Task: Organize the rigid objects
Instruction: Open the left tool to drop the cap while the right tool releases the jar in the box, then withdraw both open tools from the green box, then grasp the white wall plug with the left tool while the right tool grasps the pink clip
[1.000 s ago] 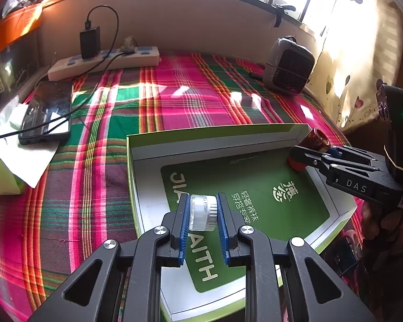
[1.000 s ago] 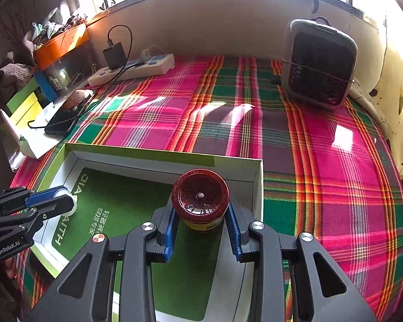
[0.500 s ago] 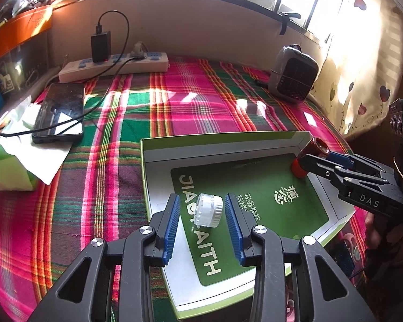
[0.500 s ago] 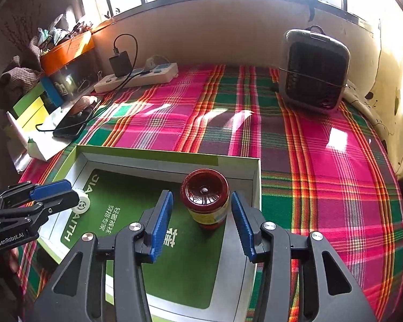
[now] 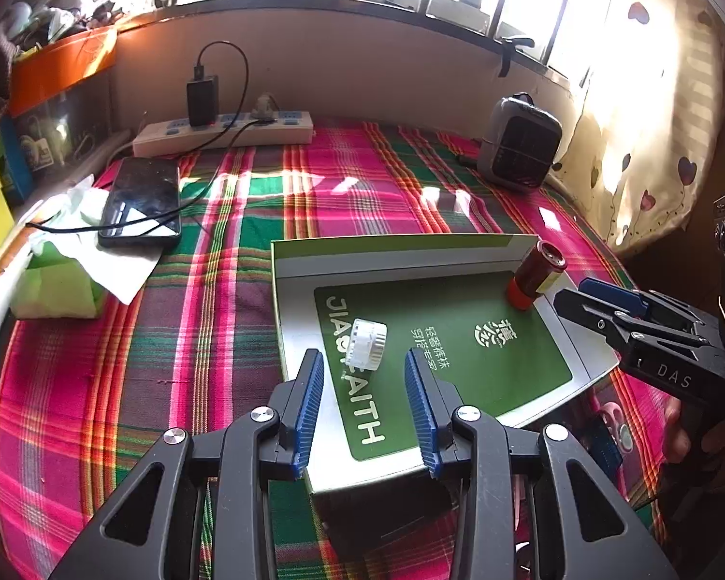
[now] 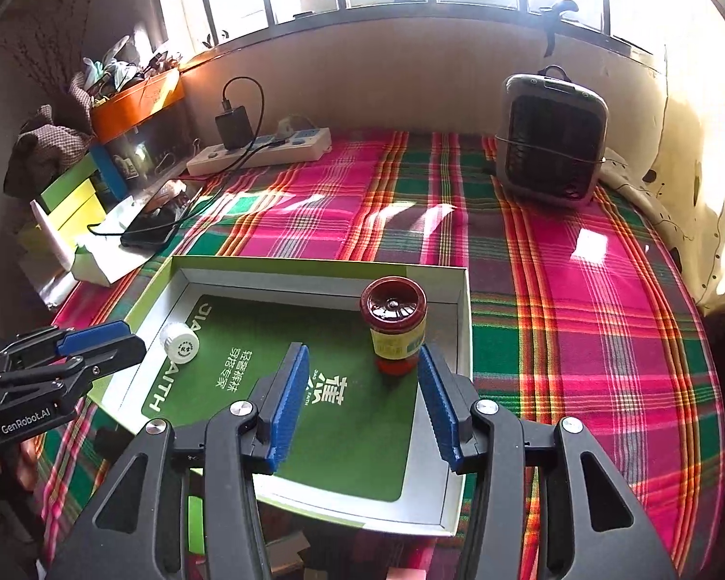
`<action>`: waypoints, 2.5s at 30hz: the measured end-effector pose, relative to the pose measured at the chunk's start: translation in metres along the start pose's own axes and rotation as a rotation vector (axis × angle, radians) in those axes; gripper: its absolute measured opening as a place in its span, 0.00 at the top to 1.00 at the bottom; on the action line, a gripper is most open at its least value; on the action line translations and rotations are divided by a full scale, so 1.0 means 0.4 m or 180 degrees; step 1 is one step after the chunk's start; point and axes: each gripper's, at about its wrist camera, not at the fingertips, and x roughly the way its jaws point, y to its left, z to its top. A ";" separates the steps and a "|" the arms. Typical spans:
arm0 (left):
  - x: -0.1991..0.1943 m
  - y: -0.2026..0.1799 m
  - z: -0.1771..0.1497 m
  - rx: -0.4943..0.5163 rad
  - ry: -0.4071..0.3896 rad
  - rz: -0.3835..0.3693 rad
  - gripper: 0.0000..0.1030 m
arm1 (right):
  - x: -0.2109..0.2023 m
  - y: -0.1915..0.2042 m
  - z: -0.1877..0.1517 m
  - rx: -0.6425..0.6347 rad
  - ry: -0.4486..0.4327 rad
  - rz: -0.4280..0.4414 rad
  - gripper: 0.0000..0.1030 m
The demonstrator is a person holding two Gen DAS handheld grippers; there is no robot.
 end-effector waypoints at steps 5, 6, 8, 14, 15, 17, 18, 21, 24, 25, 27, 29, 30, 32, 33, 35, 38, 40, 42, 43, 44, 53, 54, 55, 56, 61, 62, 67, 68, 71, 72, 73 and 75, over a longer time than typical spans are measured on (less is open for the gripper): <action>-0.042 -0.012 -0.028 0.0048 -0.0074 0.0077 0.67 | -0.035 0.003 -0.025 0.0048 -0.0059 0.0025 0.53; -0.049 -0.014 -0.033 0.0057 -0.0084 0.0085 0.67 | -0.042 0.004 -0.031 0.0061 -0.0068 0.0029 0.53; -0.063 -0.017 -0.043 0.0055 -0.0118 0.0109 0.67 | -0.056 0.007 -0.043 0.0073 -0.0095 0.0035 0.53; -0.094 -0.030 -0.080 0.0074 -0.0147 0.0131 0.67 | -0.095 0.011 -0.078 0.0087 -0.0149 0.0026 0.53; -0.100 -0.035 -0.089 0.0104 -0.0162 0.0152 0.67 | -0.102 0.010 -0.083 0.0098 -0.0166 0.0026 0.53; -0.108 -0.037 -0.105 0.0105 -0.0154 0.0122 0.67 | -0.120 0.007 -0.094 0.0117 -0.0212 0.0021 0.53; -0.111 -0.038 -0.114 0.0097 -0.0145 0.0090 0.67 | -0.128 0.006 -0.099 0.0123 -0.0230 0.0013 0.53; -0.120 -0.039 -0.140 0.0105 -0.0119 0.0064 0.66 | -0.150 0.005 -0.119 0.0118 -0.0260 -0.0043 0.53; -0.130 -0.038 -0.164 0.0084 -0.0104 0.0004 0.64 | -0.168 -0.002 -0.142 0.0147 -0.0278 -0.0067 0.53; -0.134 -0.037 -0.172 0.0079 -0.0102 -0.0008 0.63 | -0.172 -0.005 -0.150 0.0156 -0.0278 -0.0073 0.53; -0.141 -0.036 -0.188 0.0084 -0.0098 -0.0023 0.62 | -0.179 -0.012 -0.164 0.0181 -0.0275 -0.0096 0.53; -0.147 -0.033 -0.203 0.0078 -0.0090 -0.0017 0.62 | -0.184 -0.020 -0.180 0.0208 -0.0266 -0.0124 0.52; -0.148 -0.033 -0.210 0.0077 -0.0081 -0.0019 0.61 | -0.186 -0.023 -0.187 0.0220 -0.0261 -0.0134 0.52; -0.152 -0.031 -0.226 0.0063 -0.0064 -0.0043 0.61 | -0.189 -0.031 -0.201 0.0245 -0.0249 -0.0157 0.51; -0.152 -0.030 -0.233 0.0061 -0.0052 -0.0066 0.61 | -0.189 -0.037 -0.208 0.0262 -0.0241 -0.0176 0.49; -0.153 -0.031 -0.249 0.0063 -0.0021 -0.0089 0.61 | -0.190 -0.048 -0.222 0.0302 -0.0219 -0.0203 0.47; -0.154 -0.037 -0.269 0.0095 0.0017 -0.0135 0.60 | -0.191 -0.063 -0.242 0.0339 -0.0173 -0.0272 0.46; -0.155 -0.045 -0.281 0.0116 0.0041 -0.0187 0.60 | -0.189 -0.069 -0.254 0.0330 -0.0132 -0.0315 0.46; -0.156 -0.054 -0.290 0.0150 0.0063 -0.0212 0.60 | -0.186 -0.073 -0.263 0.0331 -0.0111 -0.0345 0.46; -0.157 -0.057 -0.295 0.0167 0.0076 -0.0226 0.60 | -0.186 -0.075 -0.267 0.0346 -0.0101 -0.0340 0.46; -0.157 -0.060 -0.298 0.0179 0.0090 -0.0232 0.60 | -0.186 -0.077 -0.272 0.0353 -0.0092 -0.0328 0.46; -0.152 -0.077 -0.318 0.0229 0.0151 -0.0267 0.60 | -0.159 -0.061 -0.273 0.0265 0.0013 -0.0277 0.46; -0.151 -0.079 -0.319 0.0236 0.0154 -0.0267 0.60 | -0.155 -0.058 -0.272 0.0247 0.0030 -0.0273 0.46; -0.150 -0.082 -0.320 0.0247 0.0157 -0.0275 0.60 | -0.149 -0.056 -0.271 0.0240 0.0050 -0.0271 0.46; -0.148 -0.084 -0.319 0.0257 0.0162 -0.0283 0.60 | -0.144 -0.055 -0.271 0.0248 0.0073 -0.0265 0.46; -0.134 -0.085 -0.322 0.0256 0.0222 -0.0207 0.60 | -0.135 -0.059 -0.265 0.0276 0.0062 -0.0257 0.46; -0.131 -0.084 -0.323 0.0257 0.0228 -0.0193 0.60 | -0.135 -0.061 -0.263 0.0281 0.0061 -0.0278 0.46; -0.127 -0.086 -0.323 0.0294 0.0227 -0.0128 0.60 | -0.131 -0.069 -0.261 0.0238 0.0090 -0.0442 0.46; -0.127 -0.088 -0.323 0.0309 0.0226 -0.0103 0.60 | -0.129 -0.073 -0.262 0.0262 0.0108 -0.0417 0.46; -0.125 -0.092 -0.321 0.0332 0.0228 -0.0054 0.60 | -0.121 -0.073 -0.263 0.0262 0.0161 -0.0356 0.46; -0.124 -0.092 -0.321 0.0336 0.0229 -0.0047 0.60 | -0.117 -0.073 -0.262 0.0255 0.0176 -0.0347 0.46; -0.124 -0.092 -0.321 0.0341 0.0228 -0.0043 0.60 | -0.115 -0.072 -0.261 0.0253 0.0187 -0.0346 0.46; -0.123 -0.092 -0.320 0.0322 0.0227 -0.0022 0.60 | -0.110 -0.073 -0.261 0.0245 0.0217 -0.0375 0.46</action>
